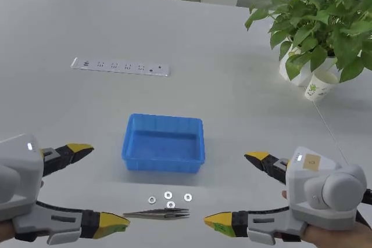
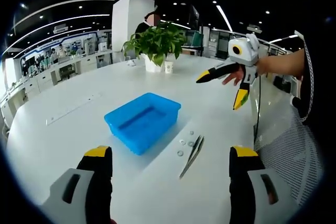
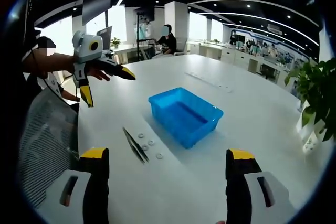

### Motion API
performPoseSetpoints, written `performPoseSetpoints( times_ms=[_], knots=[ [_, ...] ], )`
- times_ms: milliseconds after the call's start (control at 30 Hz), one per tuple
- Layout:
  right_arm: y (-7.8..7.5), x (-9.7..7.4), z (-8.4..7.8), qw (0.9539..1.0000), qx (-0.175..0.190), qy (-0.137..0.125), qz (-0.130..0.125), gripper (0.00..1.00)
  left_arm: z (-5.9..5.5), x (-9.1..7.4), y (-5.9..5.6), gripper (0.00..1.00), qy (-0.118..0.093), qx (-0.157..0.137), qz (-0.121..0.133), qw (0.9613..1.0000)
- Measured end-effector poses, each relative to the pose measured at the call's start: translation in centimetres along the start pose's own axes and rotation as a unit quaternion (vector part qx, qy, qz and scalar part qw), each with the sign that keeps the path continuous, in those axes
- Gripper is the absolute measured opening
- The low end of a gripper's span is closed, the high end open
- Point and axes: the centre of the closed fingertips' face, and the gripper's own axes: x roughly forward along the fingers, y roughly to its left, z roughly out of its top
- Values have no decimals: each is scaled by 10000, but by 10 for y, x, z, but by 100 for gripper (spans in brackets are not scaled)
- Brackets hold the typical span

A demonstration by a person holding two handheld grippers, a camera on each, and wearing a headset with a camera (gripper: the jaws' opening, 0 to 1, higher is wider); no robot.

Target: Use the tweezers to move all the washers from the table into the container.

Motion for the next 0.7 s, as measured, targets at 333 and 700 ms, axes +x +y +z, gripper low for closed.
performPoseSetpoints(
  times_ms=[333, 700],
  knots=[
    [0, -1, -1, 10000, -18, 20, 3, 93, 0, 0, -1, 98, 22, 34, -24, 10000],
    [-1, -1, -1, 10000, -36, 22, -13, 93, 1, 0, 0, 98, 15, 53, -32, 10000]
  ],
)
